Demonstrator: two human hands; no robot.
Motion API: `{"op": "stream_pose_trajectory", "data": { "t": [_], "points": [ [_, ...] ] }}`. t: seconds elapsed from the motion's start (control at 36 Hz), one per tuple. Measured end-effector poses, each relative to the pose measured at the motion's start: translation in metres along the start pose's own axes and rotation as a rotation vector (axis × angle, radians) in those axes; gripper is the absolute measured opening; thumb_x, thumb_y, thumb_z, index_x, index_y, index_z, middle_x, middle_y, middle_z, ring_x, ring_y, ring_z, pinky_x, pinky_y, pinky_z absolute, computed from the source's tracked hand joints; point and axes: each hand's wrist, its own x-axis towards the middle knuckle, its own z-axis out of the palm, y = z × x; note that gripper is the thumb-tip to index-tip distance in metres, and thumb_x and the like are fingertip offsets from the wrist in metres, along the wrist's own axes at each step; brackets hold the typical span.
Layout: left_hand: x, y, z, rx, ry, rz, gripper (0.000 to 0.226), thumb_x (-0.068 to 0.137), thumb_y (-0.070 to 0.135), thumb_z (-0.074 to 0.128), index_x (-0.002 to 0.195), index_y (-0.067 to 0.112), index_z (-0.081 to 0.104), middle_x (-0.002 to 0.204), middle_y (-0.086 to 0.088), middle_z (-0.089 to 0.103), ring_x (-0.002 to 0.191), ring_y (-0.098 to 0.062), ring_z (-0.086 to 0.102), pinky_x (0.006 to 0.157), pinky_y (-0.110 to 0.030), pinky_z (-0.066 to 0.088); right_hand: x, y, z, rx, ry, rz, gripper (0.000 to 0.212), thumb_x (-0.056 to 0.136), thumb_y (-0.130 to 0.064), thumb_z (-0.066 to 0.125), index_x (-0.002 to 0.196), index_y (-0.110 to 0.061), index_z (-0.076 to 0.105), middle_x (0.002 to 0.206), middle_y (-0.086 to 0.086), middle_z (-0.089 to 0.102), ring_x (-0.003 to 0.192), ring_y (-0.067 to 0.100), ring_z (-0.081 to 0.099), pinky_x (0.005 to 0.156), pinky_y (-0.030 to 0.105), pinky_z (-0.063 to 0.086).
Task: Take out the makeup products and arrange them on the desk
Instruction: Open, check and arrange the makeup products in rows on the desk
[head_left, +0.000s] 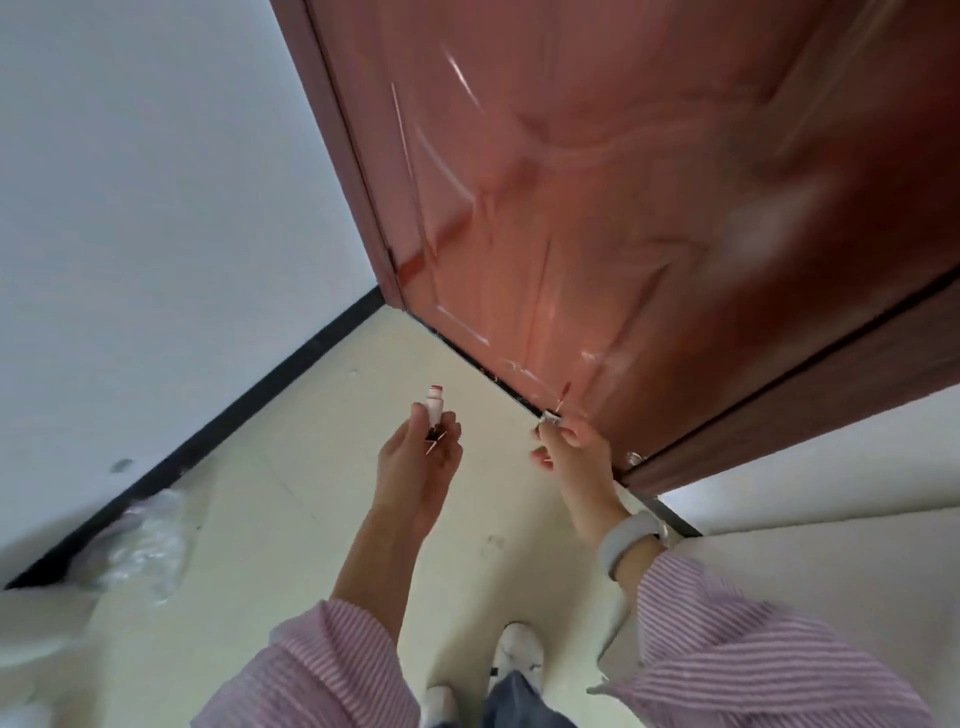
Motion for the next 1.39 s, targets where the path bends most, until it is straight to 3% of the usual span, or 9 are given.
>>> {"op": "stream_pose_trajectory", "data": {
  "t": [0.17, 0.33, 0.61, 0.89, 1.03, 1.11, 1.17, 1.28, 1.39],
  "points": [
    [-0.124, 0.025, 0.011, 0.275, -0.133, 0.255, 0.019, 0.099, 0.021, 0.043, 0.099, 0.013, 0.06, 0.084, 0.0, 0.05, 0.082, -0.013, 0.058, 0.081, -0.028, 0.046, -0.107, -0.065, -0.028, 0.027, -0.173, -0.157, 0.011, 0.09, -0.012, 0.054, 0.082, -0.019, 0.057, 0.08, -0.002, 0.065, 0.058, 0.007, 0.06, 0.066, 0.027, 0.049],
    [-0.23, -0.011, -0.011, 0.44, -0.158, 0.419, 0.02, 0.095, 0.026, 0.05, 0.105, 0.014, 0.062, 0.103, -0.002, 0.064, 0.105, -0.012, 0.06, 0.091, -0.032, 0.047, -0.201, -0.06, -0.089, -0.118, -0.191, -0.263, 0.012, 0.09, -0.011, 0.054, 0.082, -0.019, 0.057, 0.079, -0.001, 0.064, 0.056, 0.001, 0.058, 0.061, 0.02, 0.049],
    [-0.337, -0.156, -0.051, 0.445, -0.103, 0.355, 0.012, 0.086, 0.016, 0.063, 0.097, 0.018, 0.067, 0.086, 0.009, 0.071, 0.072, 0.002, 0.058, 0.055, -0.007, 0.041, -0.31, 0.036, -0.234, -0.287, 0.027, -0.228, 0.01, 0.089, -0.016, 0.059, 0.099, -0.017, 0.059, 0.079, -0.006, 0.059, 0.07, 0.005, 0.053, 0.064, 0.013, 0.04],
    [-0.346, -0.273, -0.008, 0.561, -0.111, 0.355, 0.004, 0.089, 0.027, 0.063, 0.086, 0.03, 0.066, 0.078, 0.006, 0.068, 0.078, -0.013, 0.064, 0.08, -0.031, 0.054, -0.285, 0.069, -0.35, -0.512, 0.087, -0.231, 0.014, 0.09, -0.025, 0.057, 0.103, -0.021, 0.055, 0.081, -0.011, 0.052, 0.066, 0.005, 0.047, 0.055, 0.009, 0.038],
    [-0.33, -0.33, 0.024, 0.735, 0.001, 0.414, 0.005, 0.087, 0.032, 0.064, 0.091, 0.029, 0.064, 0.09, 0.008, 0.069, 0.084, -0.004, 0.065, 0.071, -0.009, 0.044, -0.243, 0.07, -0.386, -0.628, 0.005, -0.375, 0.009, 0.087, -0.023, 0.061, 0.096, -0.023, 0.057, 0.086, -0.015, 0.051, 0.078, 0.002, 0.047, 0.064, 0.006, 0.035],
    [-0.318, -0.363, 0.04, 0.844, 0.129, 0.466, 0.013, 0.084, 0.028, 0.067, 0.097, 0.028, 0.064, 0.088, 0.021, 0.063, 0.086, 0.0, 0.06, 0.076, -0.009, 0.042, -0.215, 0.072, -0.403, -0.748, -0.069, -0.499, 0.015, 0.086, -0.024, 0.062, 0.1, -0.019, 0.061, 0.087, -0.024, 0.048, 0.086, -0.002, 0.043, 0.073, 0.004, 0.032],
    [-0.307, -0.383, 0.047, 0.9, 0.205, 0.575, 0.013, 0.082, 0.027, 0.069, 0.094, 0.027, 0.063, 0.087, 0.027, 0.061, 0.091, 0.0, 0.06, 0.09, -0.024, 0.043, -0.195, 0.073, -0.41, -0.823, -0.119, -0.618, 0.014, 0.085, -0.022, 0.064, 0.097, -0.014, 0.064, 0.08, -0.027, 0.045, 0.083, -0.007, 0.042, 0.079, 0.012, 0.033],
    [-0.288, -0.405, 0.059, 0.986, 0.25, 0.783, 0.01, 0.082, 0.027, 0.069, 0.089, 0.024, 0.063, 0.093, 0.016, 0.066, 0.1, -0.008, 0.061, 0.098, -0.031, 0.033, -0.172, 0.073, -0.418, -0.908, -0.066, -0.965, 0.015, 0.071, -0.018, 0.075, 0.085, -0.011, 0.071, 0.077, -0.006, 0.068, 0.081, -0.007, 0.037, 0.08, 0.002, 0.024],
    [-0.275, -0.414, 0.067, 1.115, 0.328, 0.827, 0.011, 0.083, 0.032, 0.067, 0.092, 0.027, 0.066, 0.095, 0.016, 0.066, 0.117, -0.01, 0.051, 0.097, -0.031, 0.025, -0.154, 0.078, -0.42, -0.992, -0.092, -1.159, 0.015, 0.071, -0.03, 0.07, 0.081, -0.019, 0.072, 0.079, -0.01, 0.071, 0.083, 0.013, 0.056, 0.076, 0.023, 0.024]
  ]
}}
